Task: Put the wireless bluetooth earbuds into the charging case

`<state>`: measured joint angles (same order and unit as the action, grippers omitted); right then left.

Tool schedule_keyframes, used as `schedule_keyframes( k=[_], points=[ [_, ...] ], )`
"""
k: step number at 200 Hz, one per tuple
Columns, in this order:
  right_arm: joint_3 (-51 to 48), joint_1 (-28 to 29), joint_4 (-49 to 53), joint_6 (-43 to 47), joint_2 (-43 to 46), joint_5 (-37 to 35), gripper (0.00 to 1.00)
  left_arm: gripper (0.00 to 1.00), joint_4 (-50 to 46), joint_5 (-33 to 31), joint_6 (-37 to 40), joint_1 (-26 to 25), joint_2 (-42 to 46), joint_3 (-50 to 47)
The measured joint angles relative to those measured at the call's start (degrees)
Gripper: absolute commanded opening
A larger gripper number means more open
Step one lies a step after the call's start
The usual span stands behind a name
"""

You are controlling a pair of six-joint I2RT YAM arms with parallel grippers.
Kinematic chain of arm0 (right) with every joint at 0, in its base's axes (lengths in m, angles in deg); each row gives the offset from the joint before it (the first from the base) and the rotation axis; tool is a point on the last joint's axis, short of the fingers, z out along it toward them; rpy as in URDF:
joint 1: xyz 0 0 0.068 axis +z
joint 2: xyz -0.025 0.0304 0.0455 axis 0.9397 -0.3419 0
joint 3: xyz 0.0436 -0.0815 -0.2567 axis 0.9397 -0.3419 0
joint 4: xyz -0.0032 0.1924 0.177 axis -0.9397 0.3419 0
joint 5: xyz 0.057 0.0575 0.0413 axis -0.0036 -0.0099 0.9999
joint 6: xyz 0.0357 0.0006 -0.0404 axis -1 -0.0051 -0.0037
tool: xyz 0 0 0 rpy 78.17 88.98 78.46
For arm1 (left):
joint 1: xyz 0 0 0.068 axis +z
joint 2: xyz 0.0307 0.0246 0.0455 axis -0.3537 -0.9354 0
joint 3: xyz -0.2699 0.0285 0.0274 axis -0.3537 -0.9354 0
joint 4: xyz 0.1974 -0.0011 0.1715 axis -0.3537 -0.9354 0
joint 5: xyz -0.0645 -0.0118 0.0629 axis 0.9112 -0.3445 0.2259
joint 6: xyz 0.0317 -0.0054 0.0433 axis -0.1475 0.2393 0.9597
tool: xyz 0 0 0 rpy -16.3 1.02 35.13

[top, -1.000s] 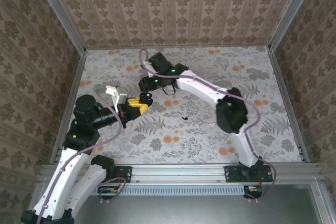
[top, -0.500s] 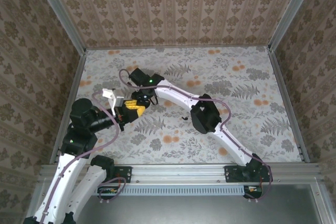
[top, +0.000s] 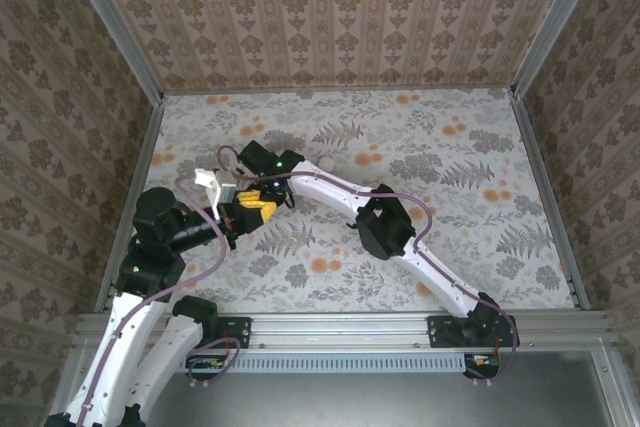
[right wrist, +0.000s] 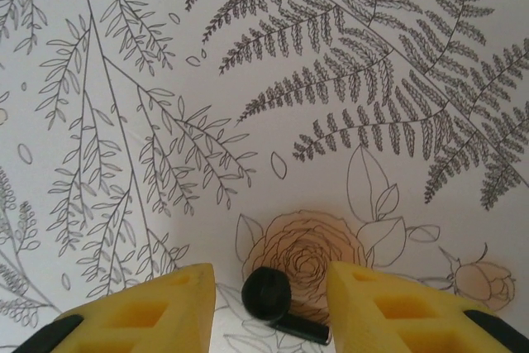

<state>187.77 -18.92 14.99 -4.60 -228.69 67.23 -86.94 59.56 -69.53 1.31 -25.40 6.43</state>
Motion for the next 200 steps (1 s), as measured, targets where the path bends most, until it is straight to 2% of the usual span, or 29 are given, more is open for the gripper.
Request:
schedule_keyframes(
  k=[53, 129, 153, 200],
  points=[
    [1.2, 0.5, 0.1, 1.8, -1.9, -1.9, 0.35, 0.00, 0.0, 0.0, 0.0, 0.0, 0.0, 0.0],
    [1.3, 0.9, 0.7, 2.0, -1.9, -3.2, 0.16, 0.00, -0.1, 0.0, 0.0, 0.0, 0.0, 0.0],
    [-3.5, 0.9, 0.4, 1.4, 0.9, -4.2, 0.14, 0.00, -0.4, 0.0, 0.0, 0.0, 0.0, 0.0],
    [-20.5, -0.2, -0.1, -6.0, 11.2, -4.7, 0.15, 0.00, 0.2, 0.0, -1.4, 0.0, -0.1, -0.1]
  ],
)
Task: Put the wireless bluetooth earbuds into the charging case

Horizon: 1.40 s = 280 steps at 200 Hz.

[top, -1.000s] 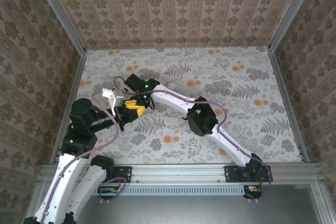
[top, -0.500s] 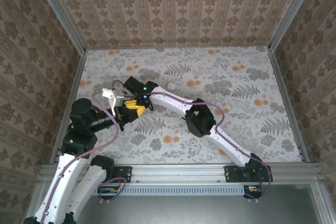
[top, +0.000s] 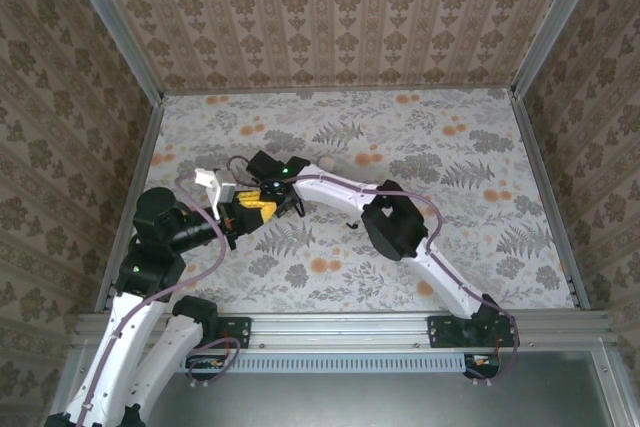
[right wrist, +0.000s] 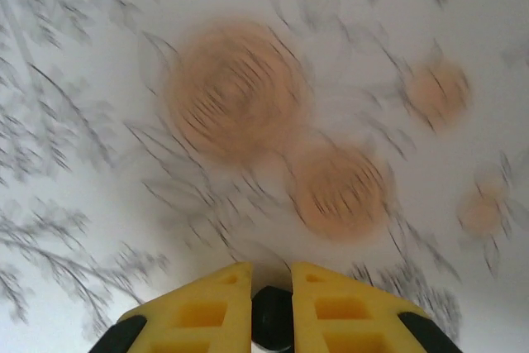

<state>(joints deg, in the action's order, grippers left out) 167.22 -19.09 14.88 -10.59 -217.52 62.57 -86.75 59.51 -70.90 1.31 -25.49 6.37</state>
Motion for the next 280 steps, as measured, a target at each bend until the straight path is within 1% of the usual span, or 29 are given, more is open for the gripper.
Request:
schedule_keyframes(
  k=[28, 51, 77, 95, 119, 134, 168, 206, 221, 235, 253, 280],
  points=[
    [-13.5, -3.0, -3.2, -7.5, 8.1, 3.0, 0.15, 0.00, 1.5, 0.0, -0.7, 0.0, -1.1, 0.0],
    [-25.6, -6.6, -7.9, -14.0, 15.2, 8.2, 0.16, 0.00, 2.8, 0.0, -1.2, 0.0, -2.4, -0.1],
    [-35.2, -9.8, -12.9, -20.3, 21.2, 13.4, 0.16, 0.00, 4.1, 0.0, -1.6, -0.1, -3.6, -0.5],
    [-39.5, -10.2, -16.0, -23.8, 24.0, 17.0, 0.16, 0.00, 5.0, 0.0, -1.7, -0.1, -4.4, -0.8],
    [-45.0, -9.4, -21.4, -28.7, 26.7, 22.2, 0.16, 0.00, 6.1, -0.2, -1.7, -0.6, -5.1, -1.3],
    [-47.9, -8.8, -24.2, -31.9, 27.5, 24.2, 0.16, 0.00, 6.2, -0.3, -1.7, -0.8, -5.2, -1.7],
    [-50.3, -7.8, -26.9, -37.4, 28.1, 25.1, 0.18, 0.00, 6.5, -0.7, -1.7, -0.9, -5.2, -2.5],
    [-52.1, -7.5, -27.5, -40.4, 29.2, 23.5, 0.28, 0.00, 6.7, -1.3, -1.7, -0.9, -5.1, -2.7],
    [-52.2, -7.5, -26.0, -40.3, 29.9, 21.9, 0.35, 0.00, 6.8, -1.5, -1.7, -0.9, -5.0, -2.8],
    [-52.2, -7.5, -24.1, -40.0, 30.8, 20.0, 0.38, 0.00, 6.7, -1.6, -1.7, -0.9, -4.9, -2.8],
    [-51.7, -7.5, -20.9, -39.0, 32.1, 17.6, 0.38, 0.00, 6.7, -1.7, -1.6, -0.9, -4.8, -2.8],
    [-48.3, -6.9, -15.2, -35.5, 33.7, 13.4, 0.37, 0.00, 5.2, -2.7, -1.3, -1.2, -4.7, -2.8]
  ],
)
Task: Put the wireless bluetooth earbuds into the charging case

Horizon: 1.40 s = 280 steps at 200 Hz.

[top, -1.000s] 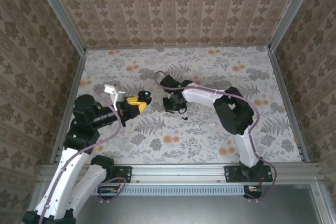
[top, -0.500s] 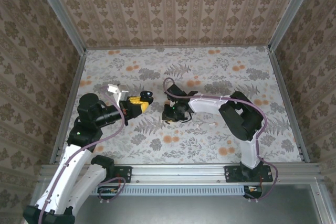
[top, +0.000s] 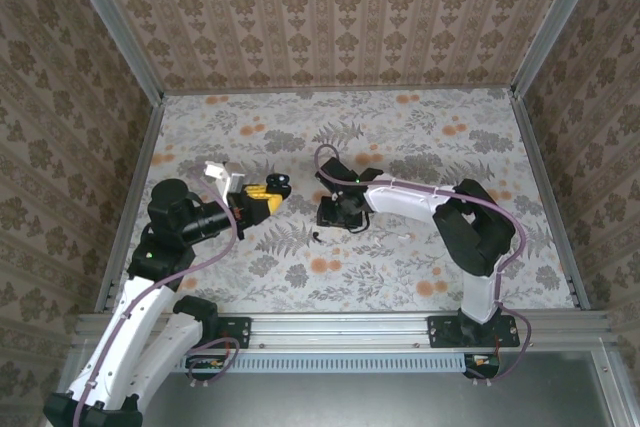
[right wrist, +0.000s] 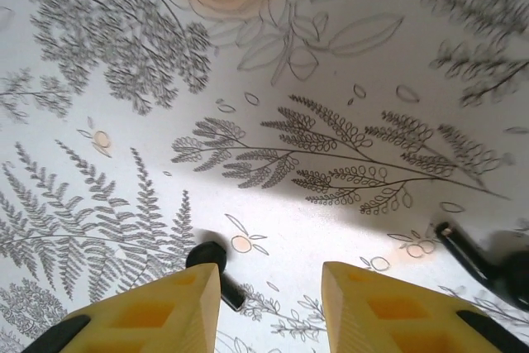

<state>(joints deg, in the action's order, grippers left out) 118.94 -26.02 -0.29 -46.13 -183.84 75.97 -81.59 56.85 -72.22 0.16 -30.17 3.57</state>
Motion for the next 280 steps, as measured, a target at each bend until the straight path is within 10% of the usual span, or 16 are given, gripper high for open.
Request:
schedule_keyframes(
  k=[93, 280],
  points=[
    [15.7, 11.7, 14.2, 12.0, -5.5, -12.2, 0.27, 0.00, -10.3, -8.2, 4.5, 0.0, 9.8, 0.0],
    [23.5, 11.7, 20.6, 12.3, -17.1, -16.8, 0.34, 0.00, -16.3, -12.8, 7.3, -0.1, 14.6, -0.4]
  ],
)
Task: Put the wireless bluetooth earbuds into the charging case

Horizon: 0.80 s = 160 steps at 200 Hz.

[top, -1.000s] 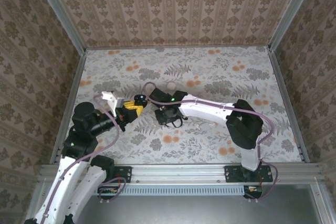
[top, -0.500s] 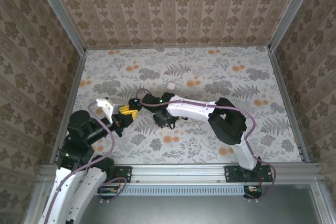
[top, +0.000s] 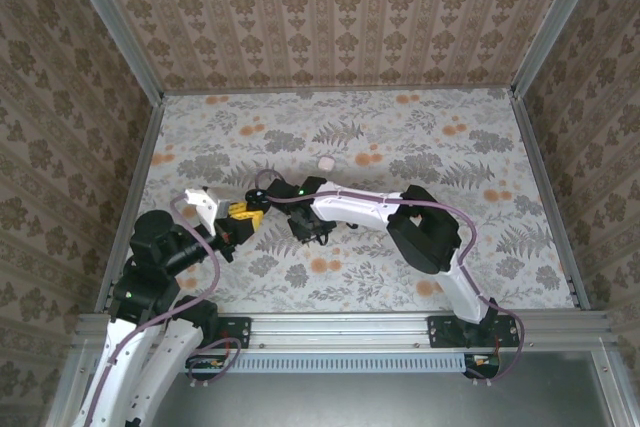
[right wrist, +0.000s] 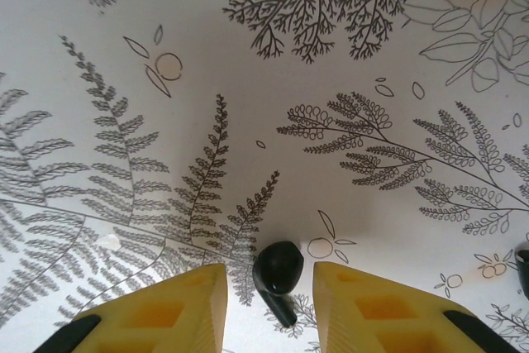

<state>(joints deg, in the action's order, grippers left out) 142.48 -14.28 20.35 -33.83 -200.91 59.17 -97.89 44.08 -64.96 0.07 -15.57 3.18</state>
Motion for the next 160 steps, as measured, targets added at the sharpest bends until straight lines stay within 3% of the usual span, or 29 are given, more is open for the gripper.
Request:
schedule_keyframes(
  k=[75, 120, 160],
  points=[
    [0.0, -0.4, 0.0, 0.0, -1.4, 0.3, 0.30, 0.00, -0.2, 0.0, 0.2, 0.0, 0.0, -0.7],
    [0.2, -0.6, -0.2, 0.1, -1.6, 1.2, 0.19, 0.00, 0.0, 0.1, 0.2, 0.0, 0.0, -1.2],
    [-2.2, -2.0, -2.9, -0.3, 0.1, 3.3, 0.17, 0.00, 1.1, 0.8, 0.2, 0.0, 0.0, -2.3]
  ],
)
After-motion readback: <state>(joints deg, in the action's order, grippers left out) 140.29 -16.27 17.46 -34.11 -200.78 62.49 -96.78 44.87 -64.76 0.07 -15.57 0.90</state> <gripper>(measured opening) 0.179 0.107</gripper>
